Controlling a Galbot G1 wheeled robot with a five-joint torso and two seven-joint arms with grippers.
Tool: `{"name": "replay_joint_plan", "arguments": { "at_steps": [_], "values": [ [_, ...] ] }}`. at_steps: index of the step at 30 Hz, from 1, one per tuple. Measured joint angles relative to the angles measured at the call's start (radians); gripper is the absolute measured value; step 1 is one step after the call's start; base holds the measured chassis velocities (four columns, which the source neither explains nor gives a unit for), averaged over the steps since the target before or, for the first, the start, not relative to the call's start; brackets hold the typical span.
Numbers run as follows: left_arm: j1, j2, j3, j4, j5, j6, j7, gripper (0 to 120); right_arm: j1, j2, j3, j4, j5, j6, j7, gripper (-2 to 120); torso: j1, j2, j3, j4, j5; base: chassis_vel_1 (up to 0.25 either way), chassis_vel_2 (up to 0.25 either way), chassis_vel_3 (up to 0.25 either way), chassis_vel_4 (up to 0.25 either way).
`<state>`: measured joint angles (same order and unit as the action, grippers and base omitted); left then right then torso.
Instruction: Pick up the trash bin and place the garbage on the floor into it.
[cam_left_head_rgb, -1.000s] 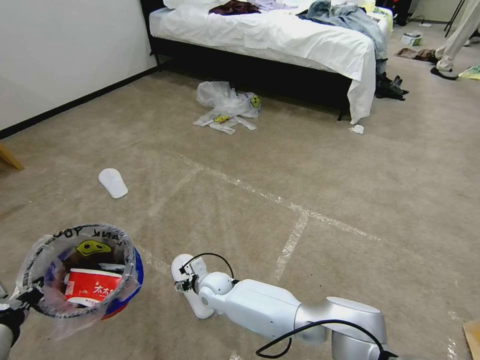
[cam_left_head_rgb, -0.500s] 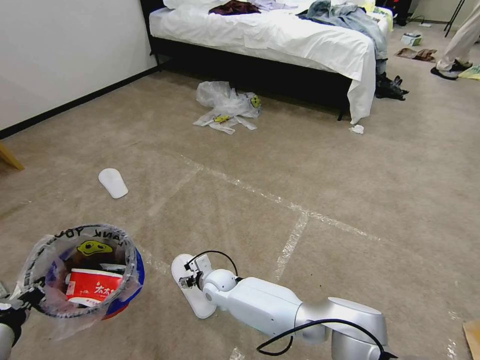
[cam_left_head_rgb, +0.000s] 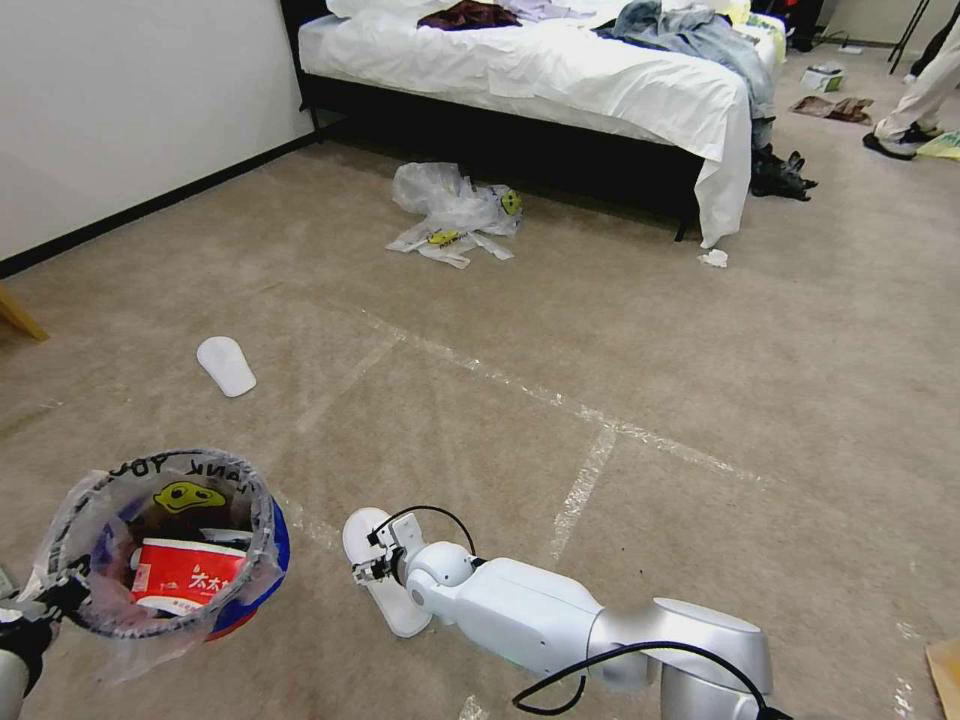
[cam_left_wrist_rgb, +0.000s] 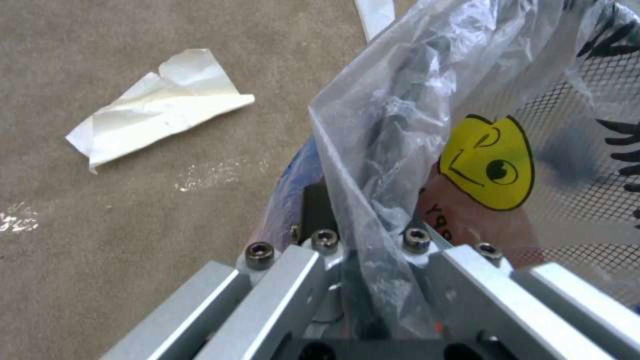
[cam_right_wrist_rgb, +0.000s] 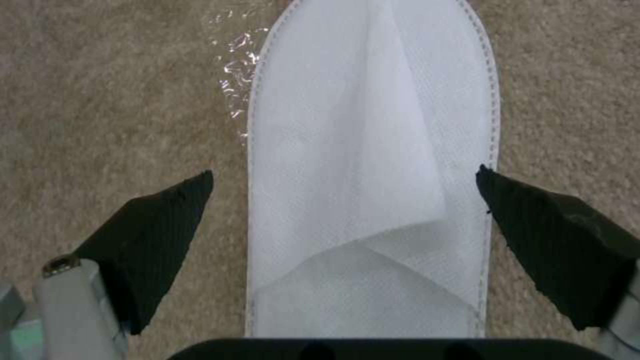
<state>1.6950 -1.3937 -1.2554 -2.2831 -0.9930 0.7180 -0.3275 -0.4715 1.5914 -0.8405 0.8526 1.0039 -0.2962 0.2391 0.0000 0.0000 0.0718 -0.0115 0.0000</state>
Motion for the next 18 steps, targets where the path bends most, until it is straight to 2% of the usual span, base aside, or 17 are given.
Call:
{"name": "replay_joint_plan", "arguments": {
  "at_steps": [18],
  "values": [
    [0.000, -0.004, 0.002, 0.000, 0.005, 0.000, -0.001, 1, -0.016, 0.014, 0.037, -0.049, -0.030, 0.021, -0.063, 100, 0.000, 0.000, 0.000, 0.0000, 0.0000, 0.000, 0.000, 0.000, 0.000]
  ]
}}
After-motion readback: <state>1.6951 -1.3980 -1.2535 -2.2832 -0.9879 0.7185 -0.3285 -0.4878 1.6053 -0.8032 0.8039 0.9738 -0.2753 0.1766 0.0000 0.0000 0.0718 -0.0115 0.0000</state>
